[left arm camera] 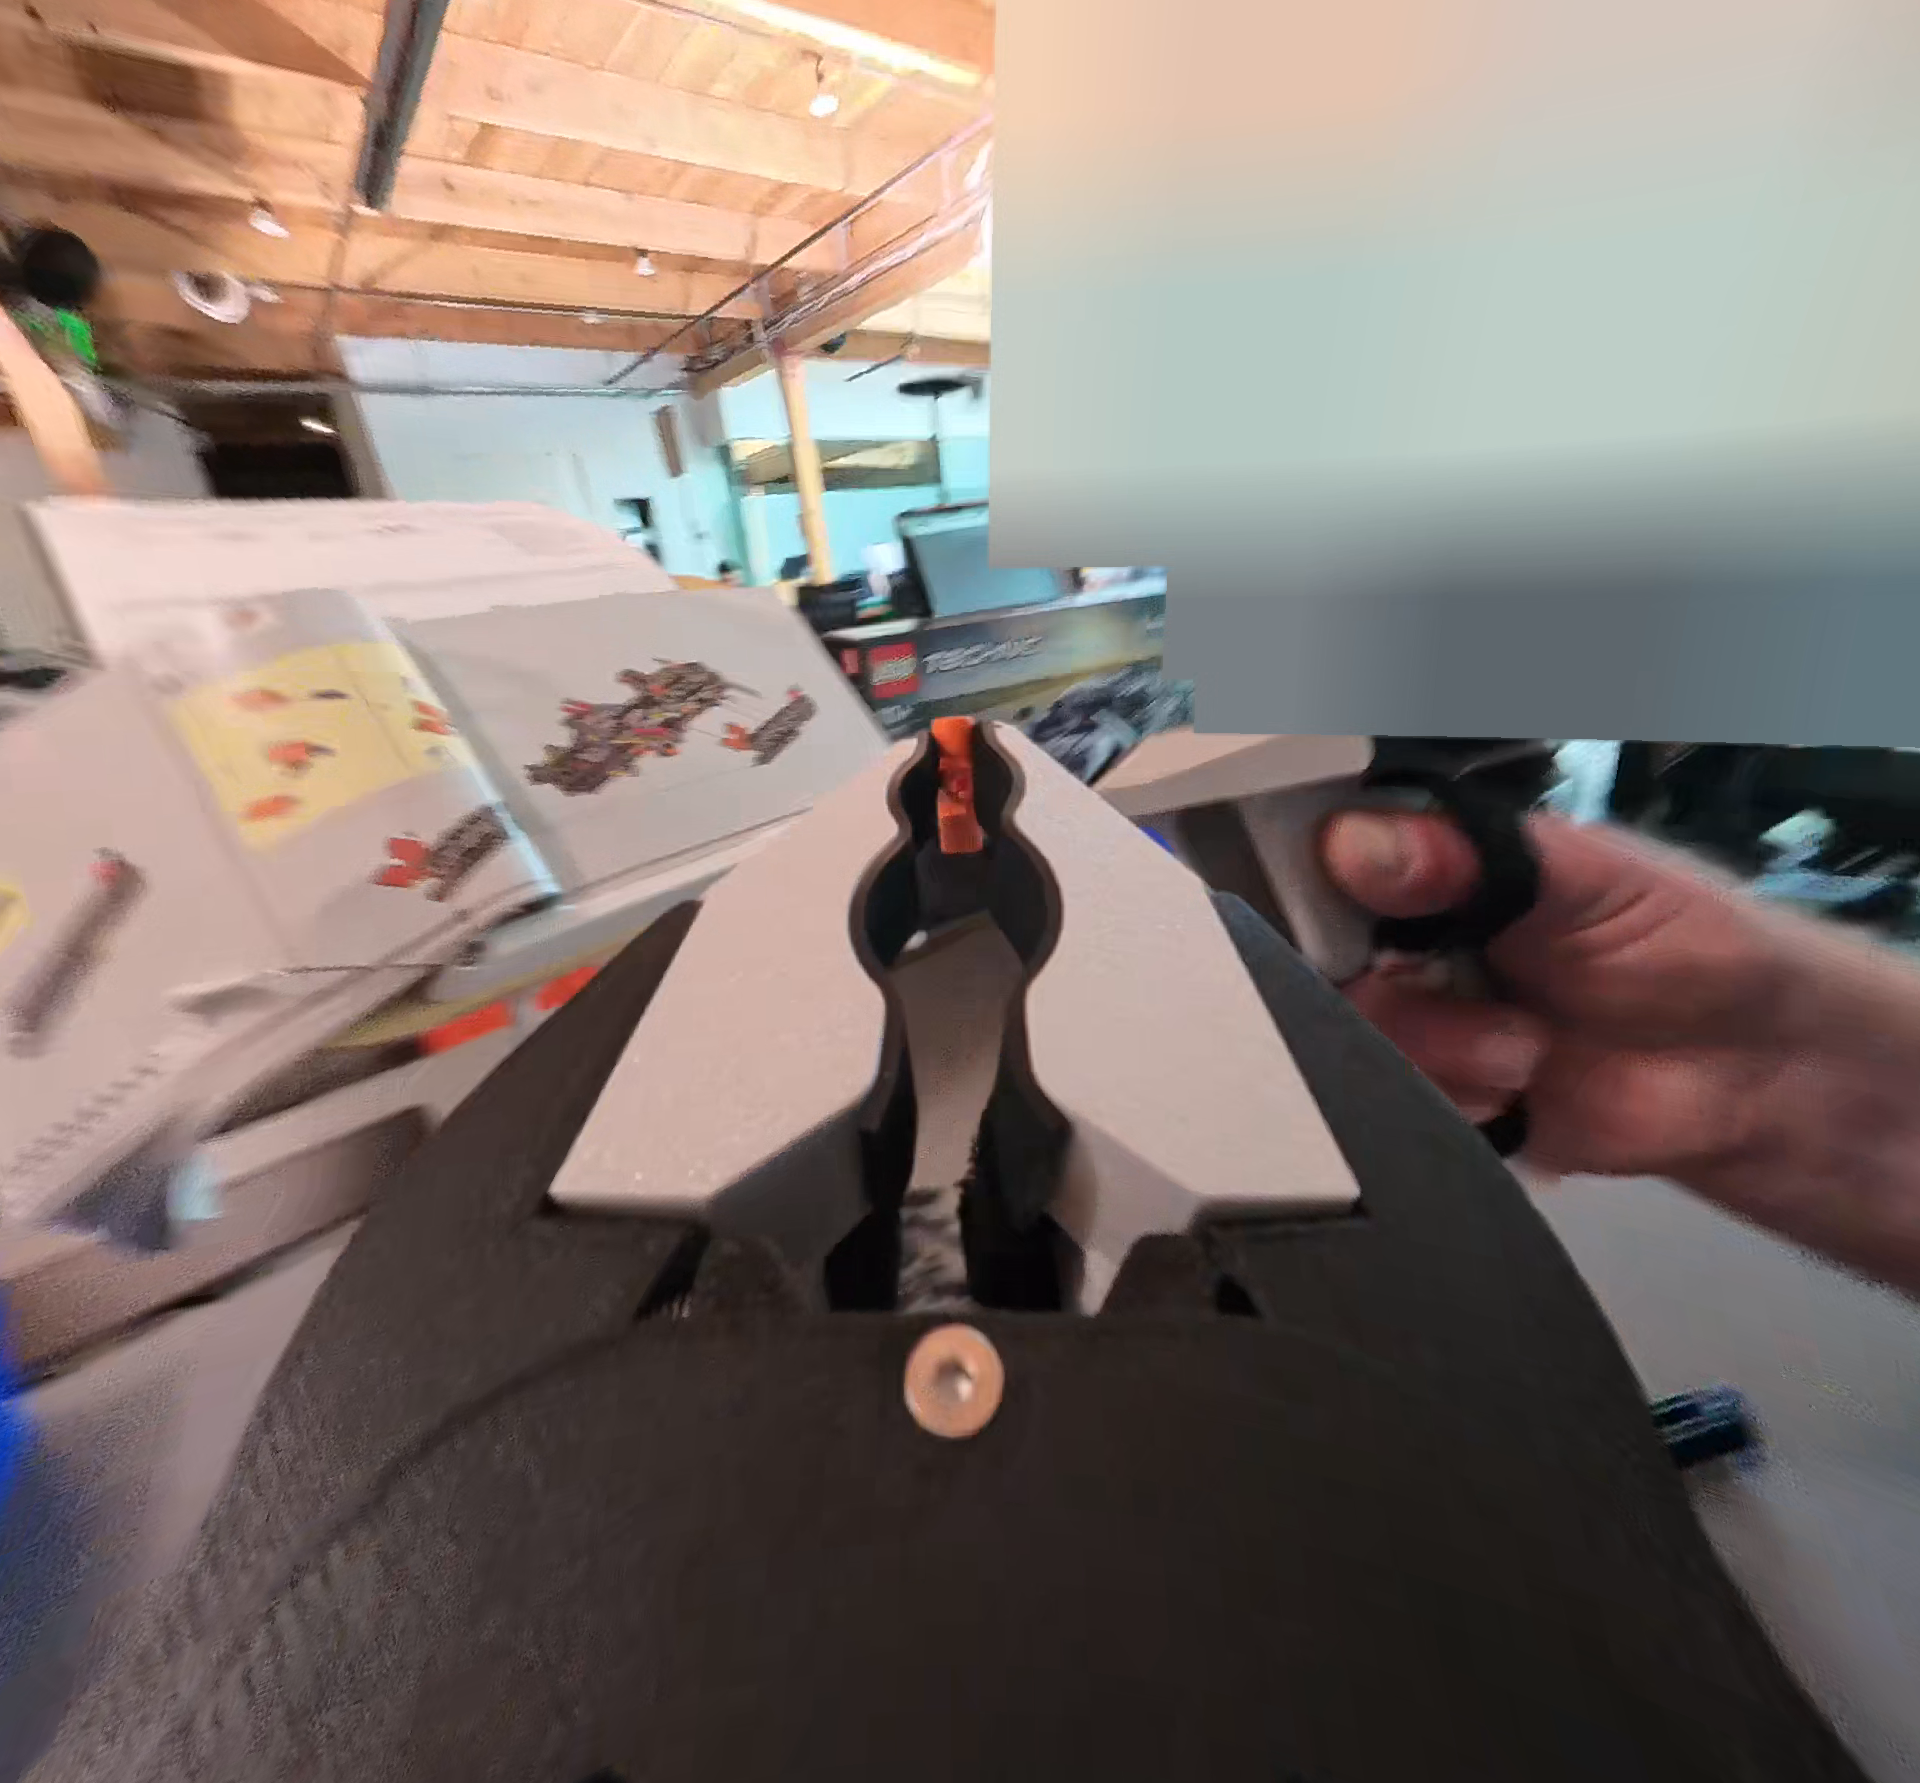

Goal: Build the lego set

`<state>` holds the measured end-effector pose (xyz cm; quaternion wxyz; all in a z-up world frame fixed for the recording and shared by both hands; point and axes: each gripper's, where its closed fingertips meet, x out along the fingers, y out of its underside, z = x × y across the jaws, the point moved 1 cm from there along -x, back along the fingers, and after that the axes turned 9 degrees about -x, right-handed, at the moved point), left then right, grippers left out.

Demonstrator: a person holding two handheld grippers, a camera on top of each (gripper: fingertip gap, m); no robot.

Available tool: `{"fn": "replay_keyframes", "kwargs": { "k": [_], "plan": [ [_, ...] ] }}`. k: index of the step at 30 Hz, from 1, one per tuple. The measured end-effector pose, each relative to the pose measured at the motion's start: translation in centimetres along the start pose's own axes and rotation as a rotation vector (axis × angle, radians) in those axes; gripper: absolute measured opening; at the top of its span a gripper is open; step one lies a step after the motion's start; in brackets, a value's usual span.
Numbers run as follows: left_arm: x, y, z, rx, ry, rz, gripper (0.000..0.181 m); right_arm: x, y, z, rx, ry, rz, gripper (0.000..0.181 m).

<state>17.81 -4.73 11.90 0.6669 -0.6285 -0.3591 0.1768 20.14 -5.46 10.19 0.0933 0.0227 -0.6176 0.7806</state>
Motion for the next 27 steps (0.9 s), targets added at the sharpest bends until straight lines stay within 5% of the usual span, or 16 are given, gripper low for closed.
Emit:
{"fn": "replay_keyframes", "kwargs": {
  "k": [5, 27],
  "plan": [
    [-0.3, -0.3, 0.3, -0.189, 0.094, -0.066, 0.006, 0.1, 0.2, -1.3, 0.052, 0.035, -0.029, 0.008],
    [0.4, 0.1, -1.0, -0.162, 0.124, -0.064, 0.007, 0.8, -0.1, -0.8, 0.073, -0.009, -0.064, 0.000]
  ]
}}
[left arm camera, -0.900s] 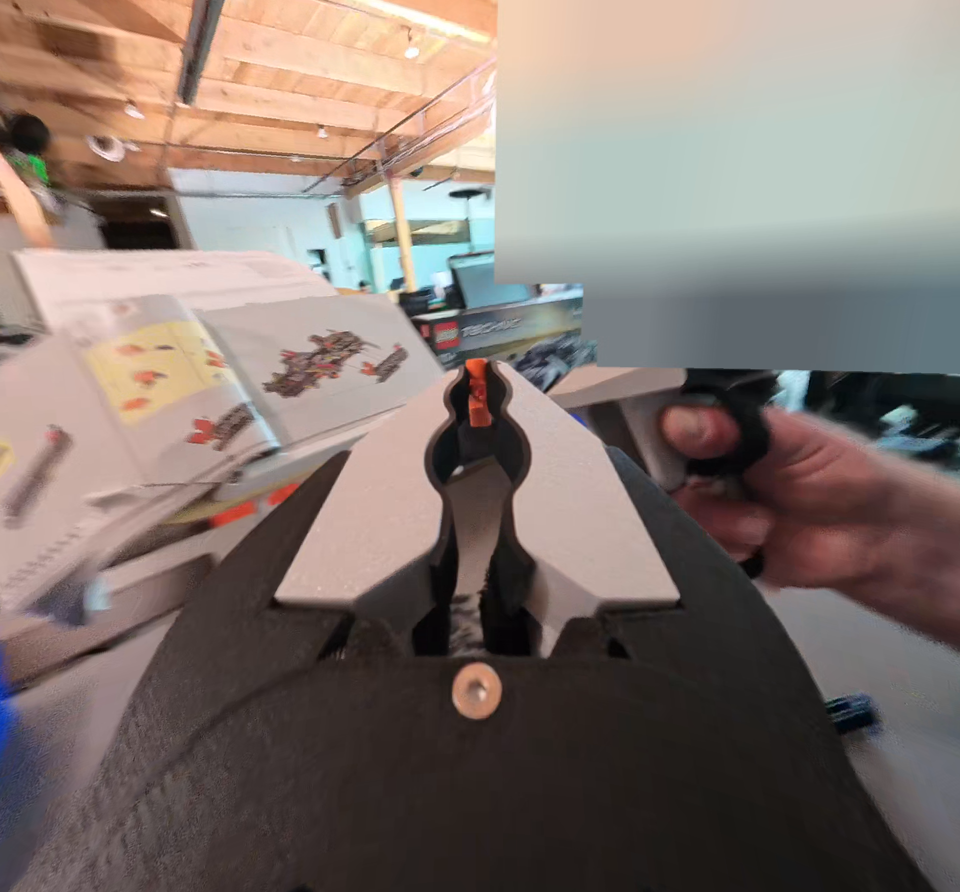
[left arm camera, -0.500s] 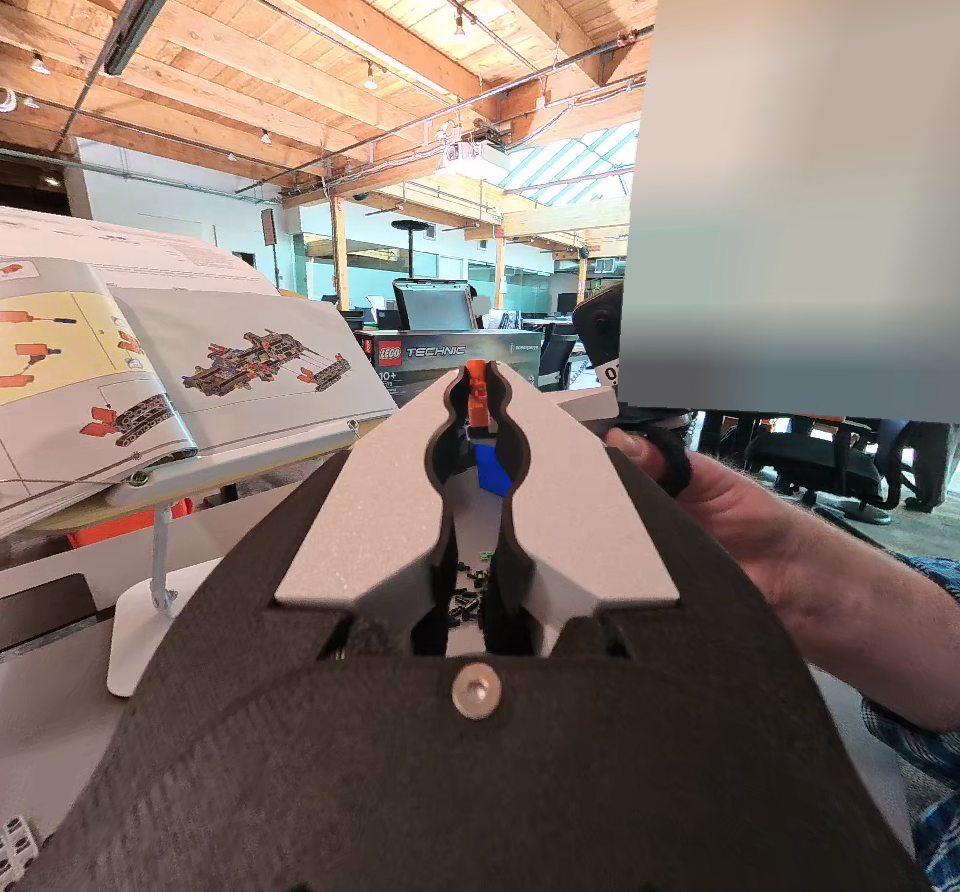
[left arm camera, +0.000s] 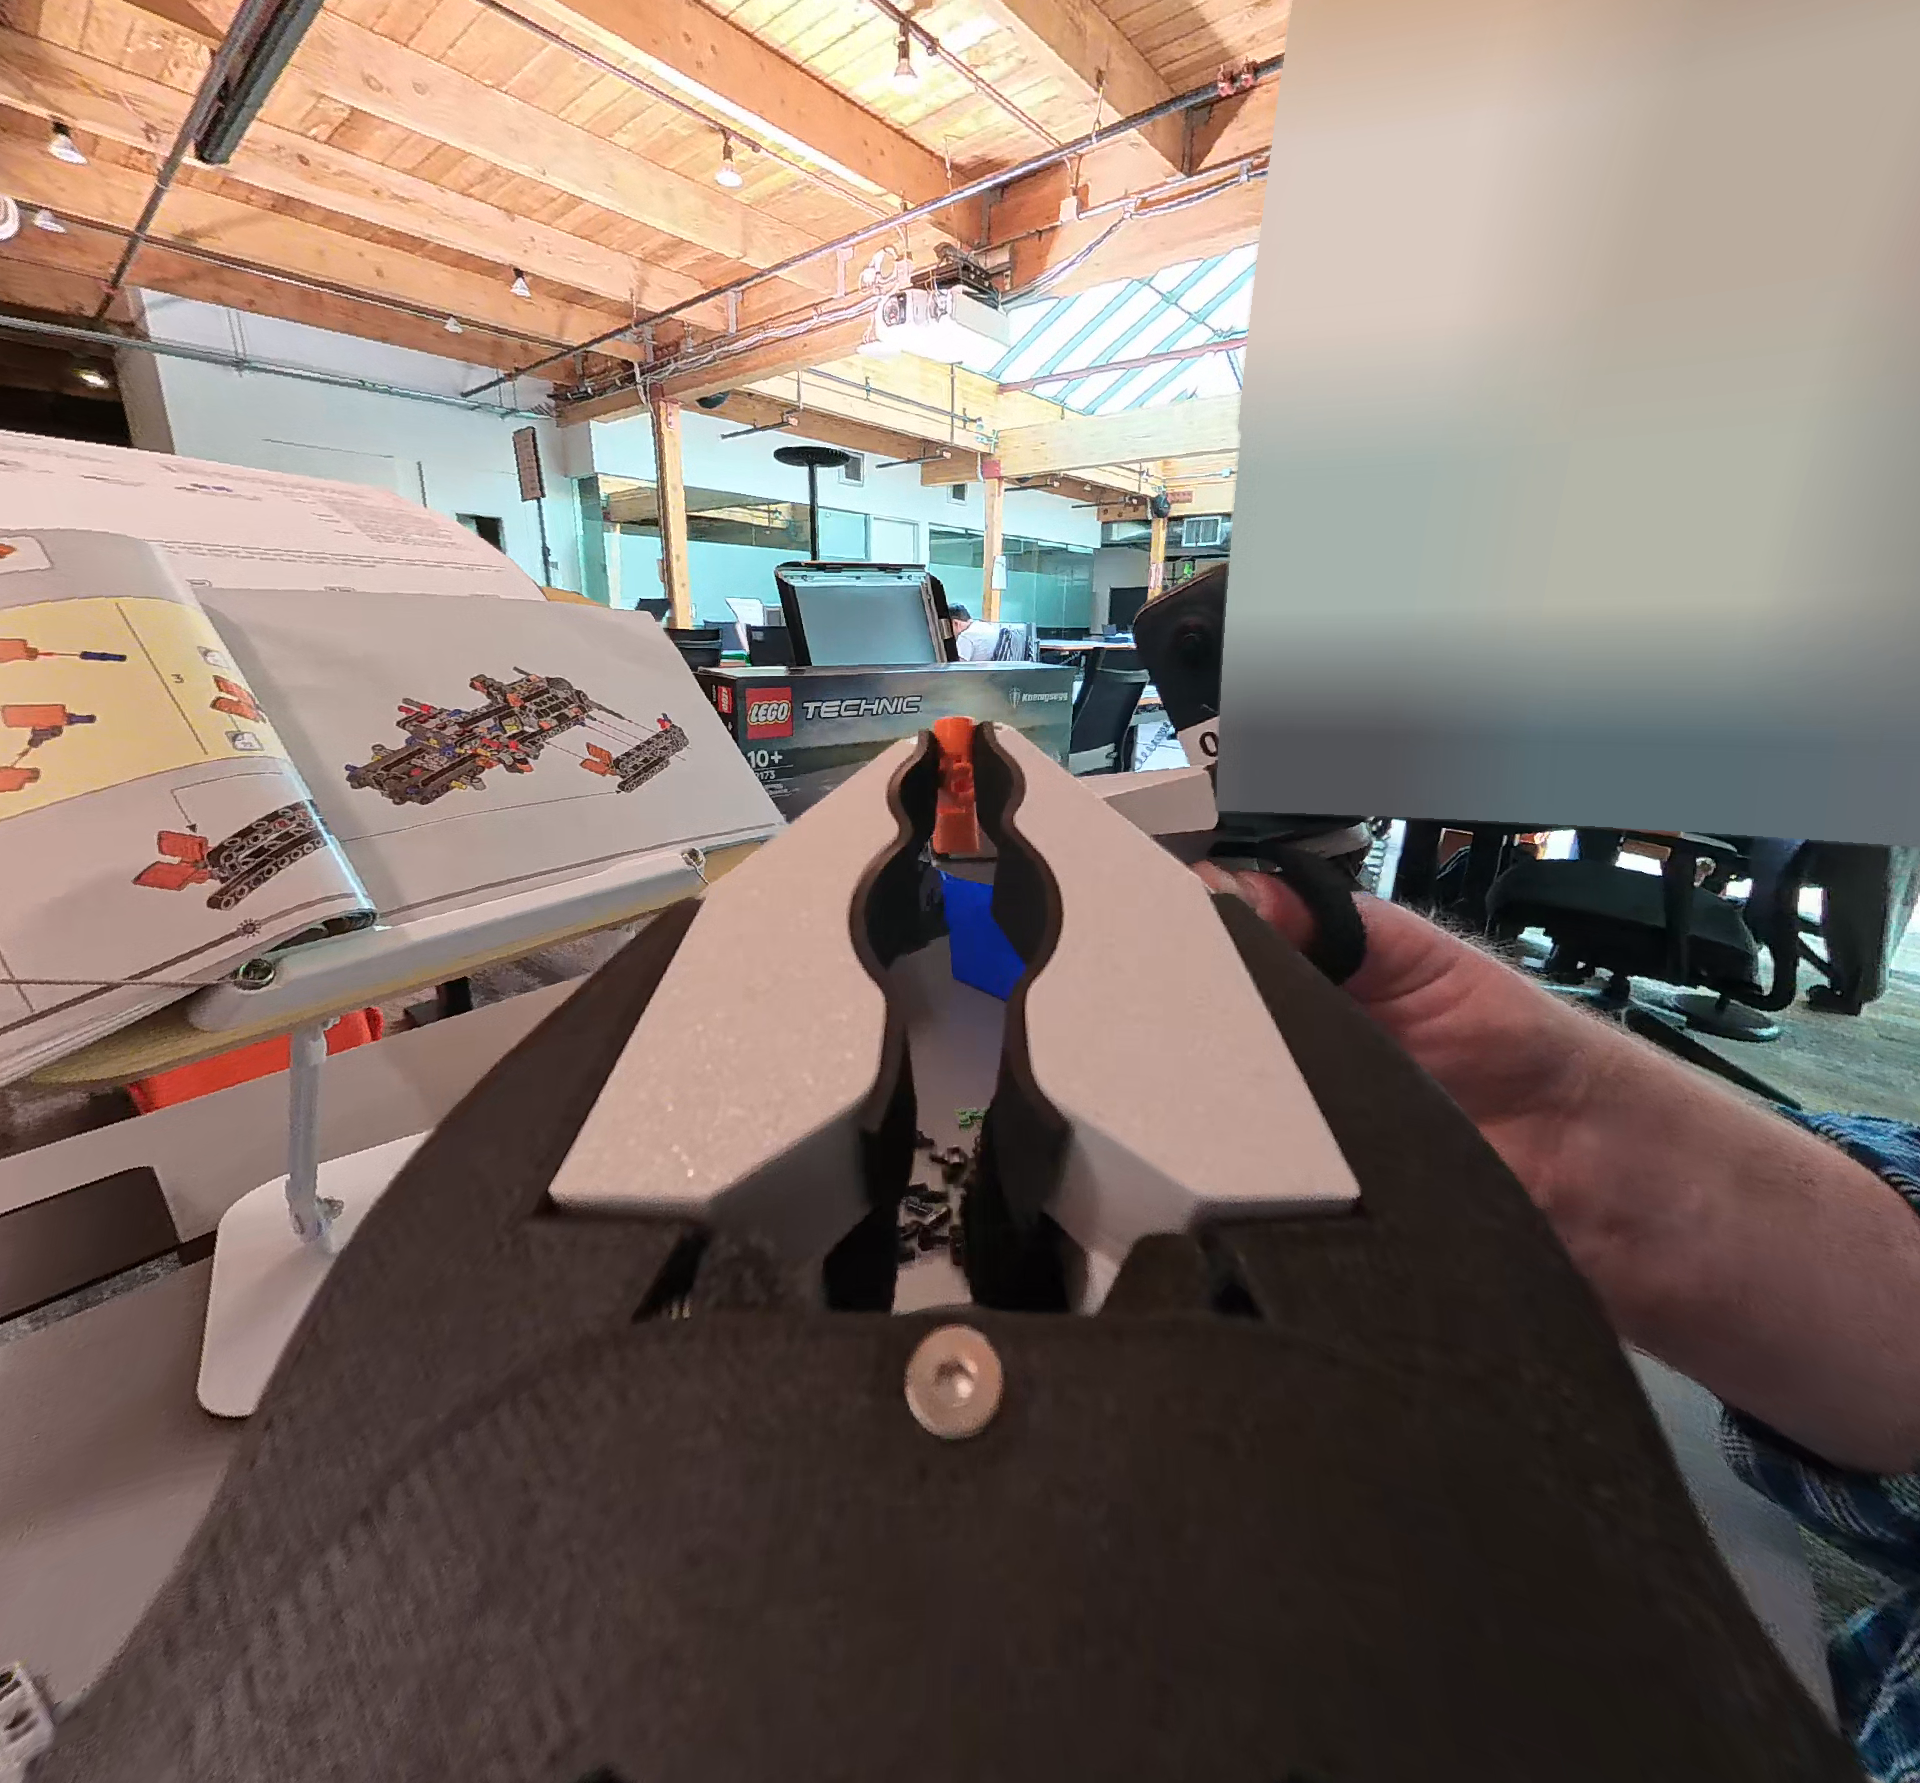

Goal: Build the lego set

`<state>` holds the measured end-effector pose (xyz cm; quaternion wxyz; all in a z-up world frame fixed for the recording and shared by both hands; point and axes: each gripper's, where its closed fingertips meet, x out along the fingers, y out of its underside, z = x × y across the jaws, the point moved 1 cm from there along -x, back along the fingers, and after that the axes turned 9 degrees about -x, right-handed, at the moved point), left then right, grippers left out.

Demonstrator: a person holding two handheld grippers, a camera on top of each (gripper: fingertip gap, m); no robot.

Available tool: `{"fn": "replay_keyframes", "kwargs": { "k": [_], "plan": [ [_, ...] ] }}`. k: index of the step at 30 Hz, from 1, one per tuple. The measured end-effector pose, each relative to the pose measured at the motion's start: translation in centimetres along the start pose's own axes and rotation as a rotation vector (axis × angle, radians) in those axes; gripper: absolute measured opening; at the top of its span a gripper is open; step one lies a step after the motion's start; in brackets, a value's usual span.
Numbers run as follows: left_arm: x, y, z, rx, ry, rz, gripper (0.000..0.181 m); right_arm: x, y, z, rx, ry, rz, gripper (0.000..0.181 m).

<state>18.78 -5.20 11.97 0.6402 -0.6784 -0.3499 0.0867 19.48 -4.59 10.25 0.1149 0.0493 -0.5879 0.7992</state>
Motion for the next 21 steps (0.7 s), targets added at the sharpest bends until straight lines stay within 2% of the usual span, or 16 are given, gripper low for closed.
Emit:
{"fn": "replay_keyframes", "kwargs": {
  "k": [15, 18, 20, 21],
  "plan": [
    [-0.1, 0.3, 0.4, 0.227, -0.128, 0.087, 0.007, 0.4, -0.2, 1.1, -0.006, -0.034, -0.013, 0.000],
    [-0.5, -0.1, 1.2, 0.228, -0.145, 0.067, 0.007, 0.0, 0.7, 0.0, -0.013, 0.001, 0.001, 0.000],
    [-0.9, -0.7, 1.5, 0.109, -0.106, 0.038, 0.007, -0.9, 0.5, -0.9, 0.035, 0.000, -0.045, 0.000],
    [-0.9, -0.6, 1.8, 0.051, -0.088, 0.026, 0.007, -0.7, 0.7, -0.7, 0.027, -0.012, -0.019, 0.000]
  ]
}}
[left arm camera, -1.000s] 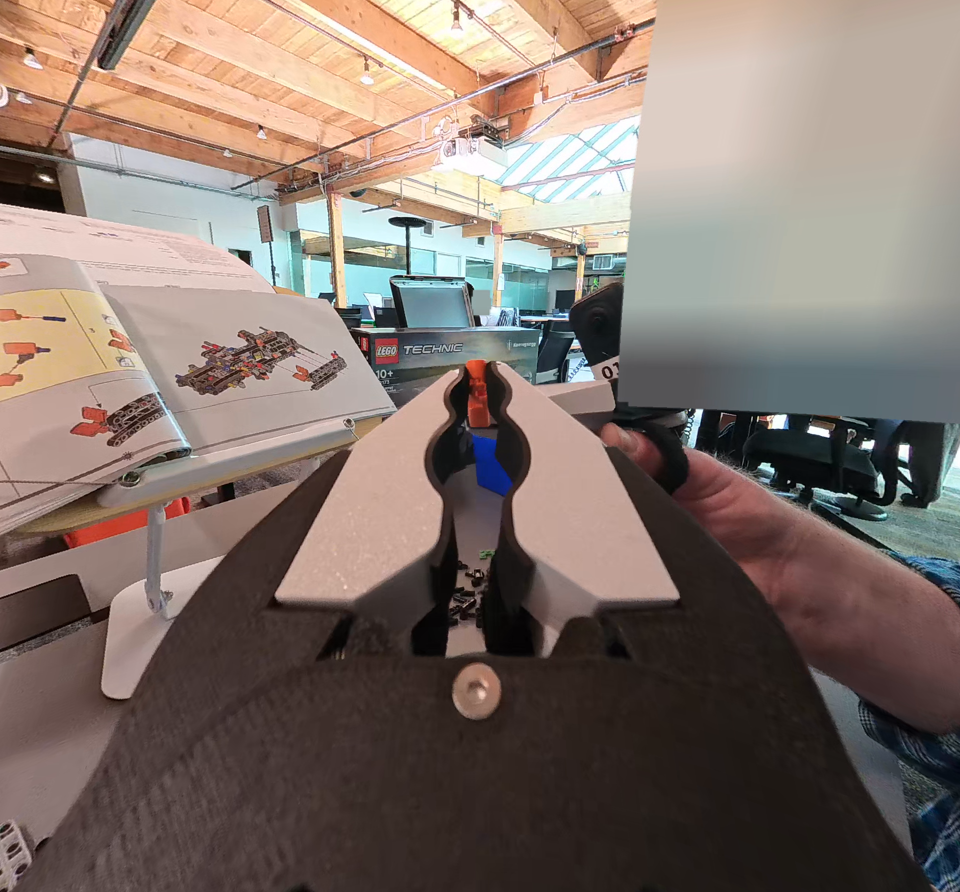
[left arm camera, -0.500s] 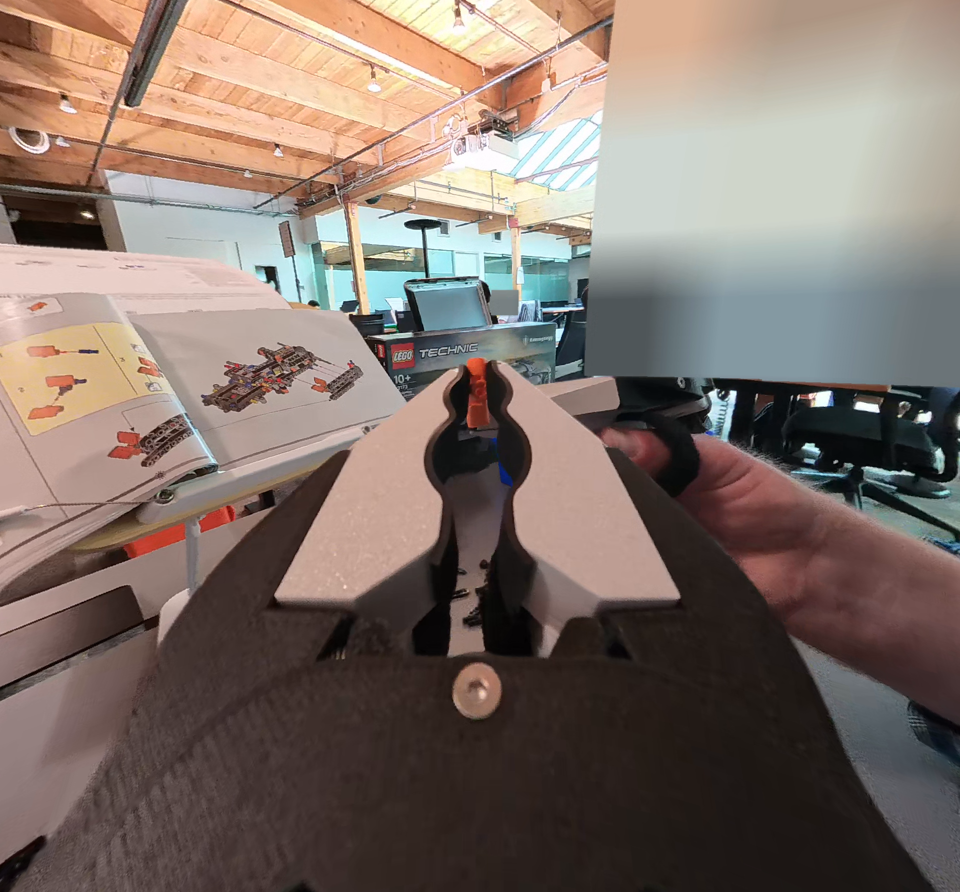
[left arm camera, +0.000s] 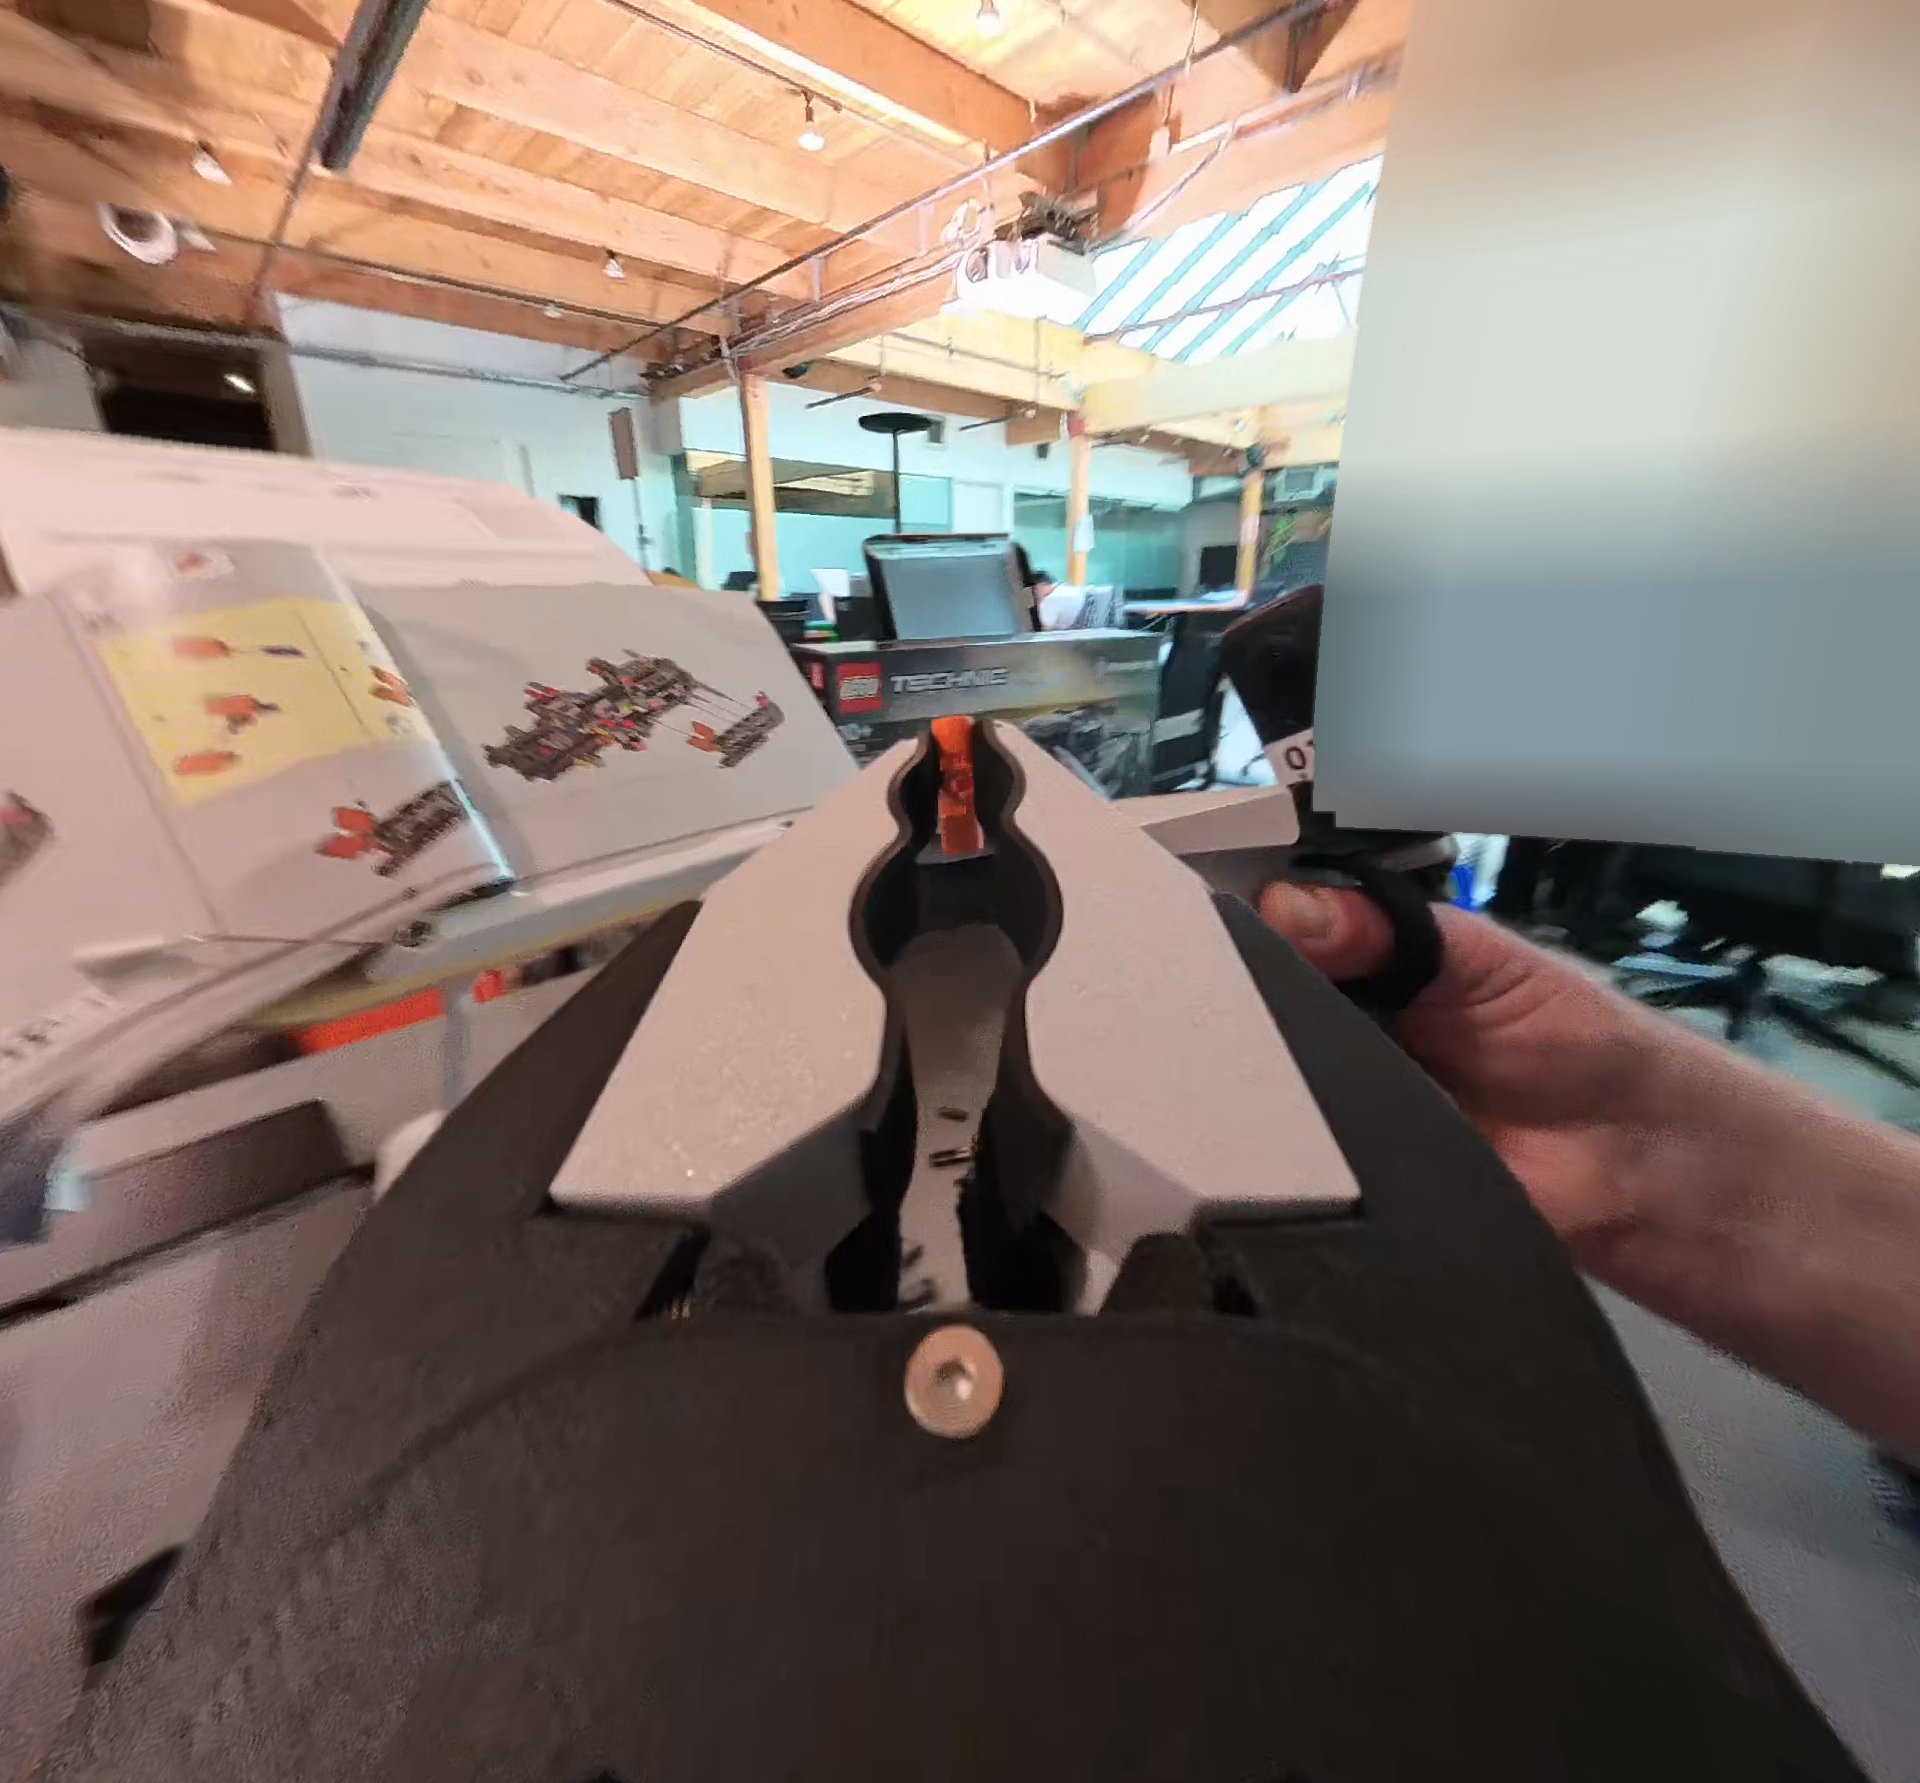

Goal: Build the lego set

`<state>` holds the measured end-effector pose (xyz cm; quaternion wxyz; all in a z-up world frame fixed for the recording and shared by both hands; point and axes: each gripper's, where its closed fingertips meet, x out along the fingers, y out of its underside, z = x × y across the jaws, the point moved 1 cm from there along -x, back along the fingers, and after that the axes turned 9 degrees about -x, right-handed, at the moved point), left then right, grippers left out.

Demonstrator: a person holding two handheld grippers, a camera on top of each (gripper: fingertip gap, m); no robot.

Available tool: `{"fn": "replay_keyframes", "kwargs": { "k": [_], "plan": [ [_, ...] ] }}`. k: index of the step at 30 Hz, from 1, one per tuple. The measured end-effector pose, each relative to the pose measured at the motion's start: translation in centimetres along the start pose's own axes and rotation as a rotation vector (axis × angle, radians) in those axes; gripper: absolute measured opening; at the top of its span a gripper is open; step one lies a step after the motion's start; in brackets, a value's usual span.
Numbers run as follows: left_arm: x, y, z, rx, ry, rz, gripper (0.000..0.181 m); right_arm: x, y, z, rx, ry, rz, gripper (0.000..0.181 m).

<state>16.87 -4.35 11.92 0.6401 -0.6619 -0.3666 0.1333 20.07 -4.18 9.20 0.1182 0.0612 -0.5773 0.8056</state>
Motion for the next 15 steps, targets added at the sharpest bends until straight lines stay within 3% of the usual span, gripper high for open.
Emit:
{"fn": "replay_keyframes", "kwargs": {
  "k": [2, 4, 6, 11, 15],
  "plan": [
    [0.0, 0.2, 0.0, -0.102, 0.051, -0.036, 0.007, 0.4, 0.0, 0.2, -0.007, 0.008, -0.001, 0.000],
    [0.2, 0.1, -0.2, -0.164, 0.101, -0.064, 0.006, 0.5, 0.1, 0.2, 0.027, -0.007, 0.004, 0.019],
    [0.3, 0.1, -0.3, -0.226, 0.137, -0.085, 0.007, 0.7, 0.2, 0.0, 0.081, -0.036, -0.017, 0.026],
    [0.5, 0.4, -0.9, -0.404, 0.264, -0.158, 0.006, 1.2, -0.1, 0.7, 0.166, -0.145, -0.091, 0.023],
    [0.8, 0.8, -1.9, -0.498, 0.358, -0.191, 0.007, 1.6, -0.3, 1.7, 0.198, -0.234, -0.131, 0.005]
  ]
}}
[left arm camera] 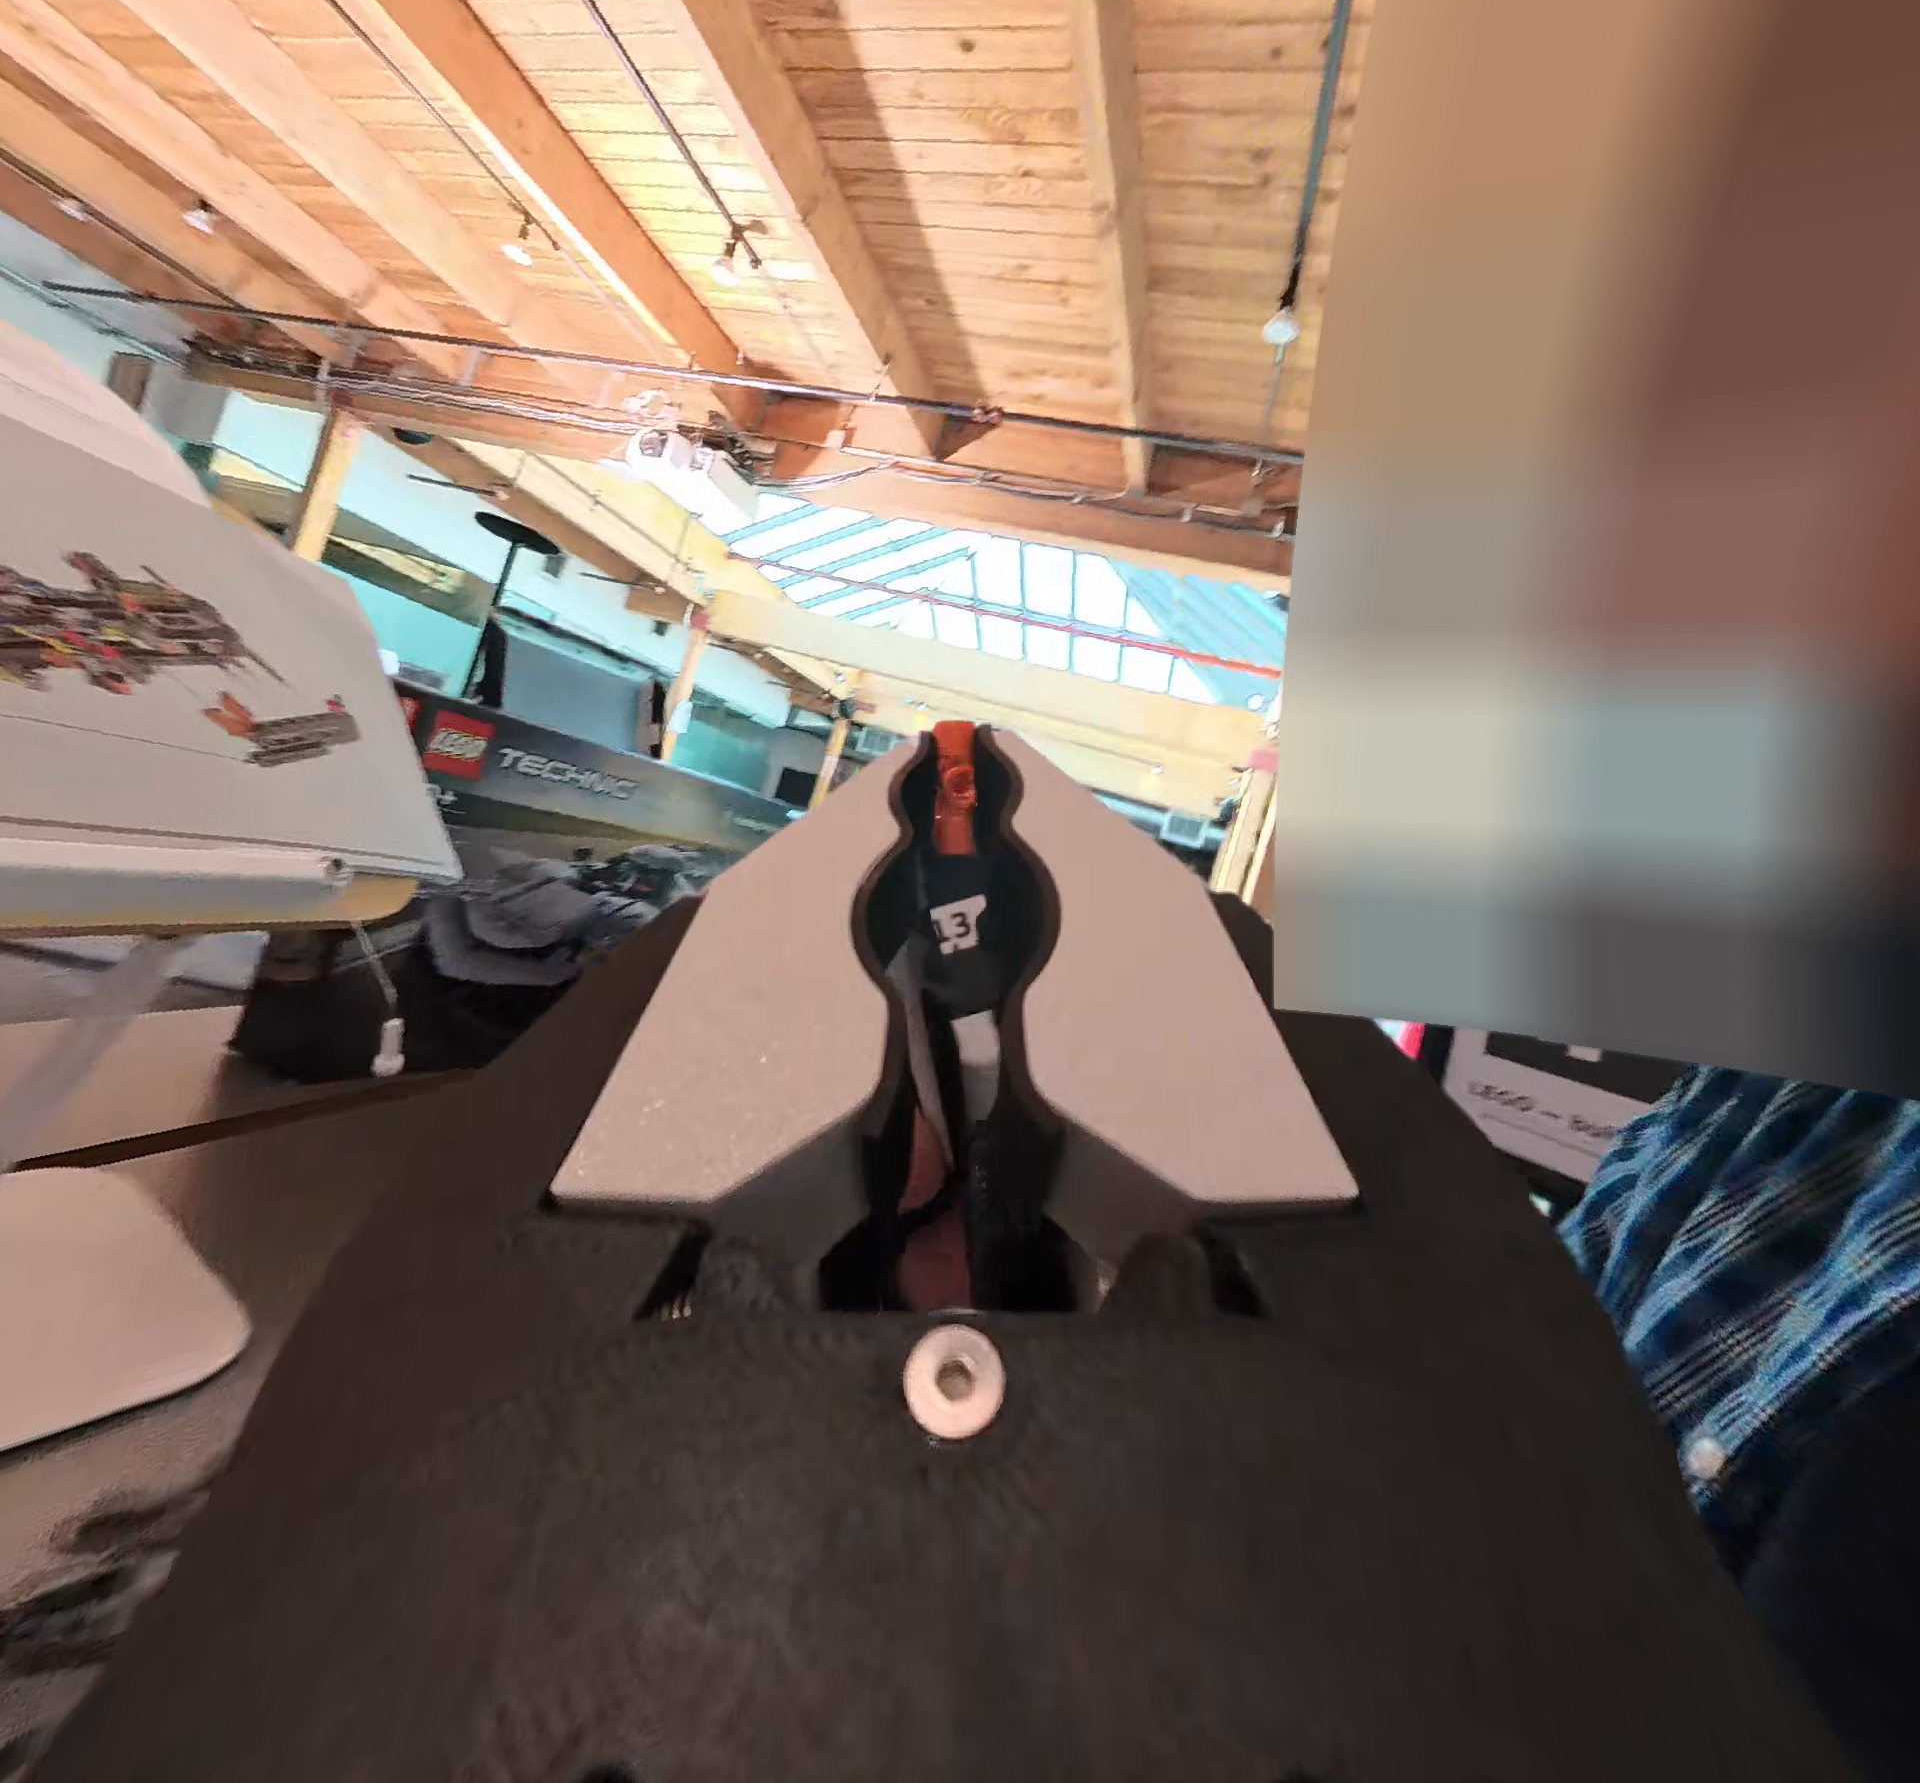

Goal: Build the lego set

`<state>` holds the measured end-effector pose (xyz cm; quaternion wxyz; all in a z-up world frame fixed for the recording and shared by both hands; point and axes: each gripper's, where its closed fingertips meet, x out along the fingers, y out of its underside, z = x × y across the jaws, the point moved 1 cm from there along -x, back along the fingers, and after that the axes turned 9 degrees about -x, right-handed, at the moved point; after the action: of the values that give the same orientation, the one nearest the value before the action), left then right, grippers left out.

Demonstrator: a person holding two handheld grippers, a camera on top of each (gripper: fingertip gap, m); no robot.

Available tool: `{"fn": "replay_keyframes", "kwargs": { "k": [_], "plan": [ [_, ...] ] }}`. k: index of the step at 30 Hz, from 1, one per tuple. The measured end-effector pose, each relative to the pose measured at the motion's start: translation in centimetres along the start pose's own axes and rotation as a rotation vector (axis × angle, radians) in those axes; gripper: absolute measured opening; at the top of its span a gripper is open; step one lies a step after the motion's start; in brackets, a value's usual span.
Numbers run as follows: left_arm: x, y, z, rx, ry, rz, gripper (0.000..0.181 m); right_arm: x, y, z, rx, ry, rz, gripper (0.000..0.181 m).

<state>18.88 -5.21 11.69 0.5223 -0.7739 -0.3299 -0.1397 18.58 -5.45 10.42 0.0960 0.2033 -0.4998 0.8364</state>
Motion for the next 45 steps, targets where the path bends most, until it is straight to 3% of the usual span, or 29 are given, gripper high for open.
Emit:
{"fn": "replay_keyframes", "kwargs": {
  "k": [6, 10, 17, 23, 32, 38, 45],
  "plan": [
    [-0.1, 0.3, -0.2, -0.023, 0.057, 0.014, 0.007, -0.6, 0.3, 0.4, -0.167, 0.027, 0.129, 0.004],
    [-0.4, 0.5, -0.2, 0.017, 0.053, 0.143, 0.015, -1.8, 0.6, 0.6, -0.383, 0.076, 0.379, 0.004],
    [-0.8, 3.4, -0.8, 0.055, 0.039, 0.458, 0.019, -3.3, 2.1, 0.8, -0.695, 0.101, 0.788, 0.004],
    [-1.1, 4.4, -0.7, 0.062, -0.001, 0.559, 0.011, -3.8, 2.7, 0.8, -0.801, 0.096, 0.924, 0.004],
    [-1.6, 5.2, -0.6, 0.123, -0.035, 0.636, 0.007, -4.5, 2.9, 0.7, -0.876, 0.087, 1.018, 0.004],
    [-1.2, 4.4, -0.2, 0.232, -0.108, 0.529, 0.007, -4.3, 1.3, 0.0, -0.994, 0.274, 0.912, 0.017],
    [-0.7, 4.3, -0.9, 0.396, -0.137, 0.480, 0.007, -4.7, 1.0, 1.4, -1.200, 0.459, 0.743, 0.005]
  ]
}}
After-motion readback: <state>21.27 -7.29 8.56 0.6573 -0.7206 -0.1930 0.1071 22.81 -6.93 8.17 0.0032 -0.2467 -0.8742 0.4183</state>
